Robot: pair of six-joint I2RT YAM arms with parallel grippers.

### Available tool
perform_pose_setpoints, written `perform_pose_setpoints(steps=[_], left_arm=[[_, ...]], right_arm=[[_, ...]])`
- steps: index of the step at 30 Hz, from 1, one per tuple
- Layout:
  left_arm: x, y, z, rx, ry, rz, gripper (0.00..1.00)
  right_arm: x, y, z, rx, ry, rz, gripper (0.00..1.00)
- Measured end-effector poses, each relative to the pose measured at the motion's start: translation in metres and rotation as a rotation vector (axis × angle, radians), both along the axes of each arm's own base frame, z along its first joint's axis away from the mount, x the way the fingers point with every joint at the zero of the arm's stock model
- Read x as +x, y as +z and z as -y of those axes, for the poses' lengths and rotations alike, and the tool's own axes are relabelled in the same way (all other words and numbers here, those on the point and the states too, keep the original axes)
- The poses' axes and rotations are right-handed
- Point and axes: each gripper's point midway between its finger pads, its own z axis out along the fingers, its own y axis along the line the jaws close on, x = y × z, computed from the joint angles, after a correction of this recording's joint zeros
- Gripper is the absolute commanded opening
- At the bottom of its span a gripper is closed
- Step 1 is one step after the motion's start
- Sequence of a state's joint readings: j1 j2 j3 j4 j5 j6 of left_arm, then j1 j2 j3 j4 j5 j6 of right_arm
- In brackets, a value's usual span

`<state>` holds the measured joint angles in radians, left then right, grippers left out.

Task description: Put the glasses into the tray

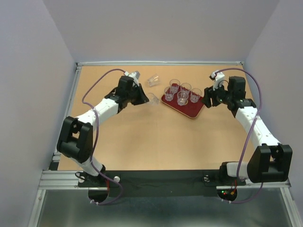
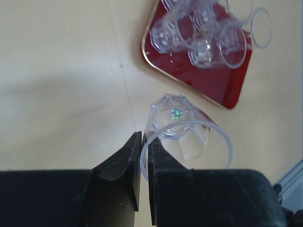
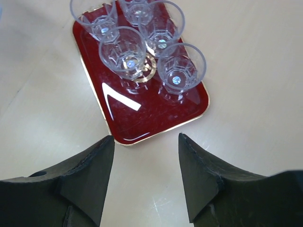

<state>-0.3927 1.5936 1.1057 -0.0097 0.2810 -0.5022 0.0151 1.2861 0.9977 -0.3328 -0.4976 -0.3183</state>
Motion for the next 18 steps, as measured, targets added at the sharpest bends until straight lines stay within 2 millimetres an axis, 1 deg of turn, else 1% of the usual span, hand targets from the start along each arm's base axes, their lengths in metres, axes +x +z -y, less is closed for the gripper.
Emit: perform_pose_setpoints(steps=[2,4,6,7,10,13,14,15,18], left_arm=[[-0.019,-0.008,0.022,0.026,-0.072,0.0,0.0],[-0.035,-0.012,0.042,0.044,-0.131,0.007,0.0],[-0.049,-0.012,0.06,0.058,-0.178,0.022,0.0],[-0.052,-0.012,0.066,0.064,-0.19,0.031,0.0],[-0.07,-0.007,0.094,0.083,-0.249,0.063,0.0],[-0.072,0.001,0.116,0.093,-0.272,0.095,0.0],[-0.07,0.005,0.125,0.097,-0.275,0.112,0.0],[-0.067,0.008,0.139,0.105,-0.281,0.126,0.0],[-0.059,0.009,0.162,0.131,-0.283,0.154,0.0]], right_arm=[[0.003,0.001,0.007,-0.014,-0.03,0.007,0.62],[0.005,0.002,0.016,-0.024,-0.063,0.013,0.62],[0.007,0.003,0.023,-0.031,-0.092,0.017,0.62],[0.009,0.003,0.028,-0.037,-0.108,0.02,0.62],[0.012,0.004,0.033,-0.044,-0.132,0.031,0.62],[0.012,0.005,0.036,-0.046,-0.144,0.032,0.62],[0.013,0.005,0.037,-0.045,-0.149,0.032,0.63],[0.013,0.005,0.038,-0.046,-0.154,0.032,0.63],[0.014,0.005,0.04,-0.045,-0.165,0.035,0.63]])
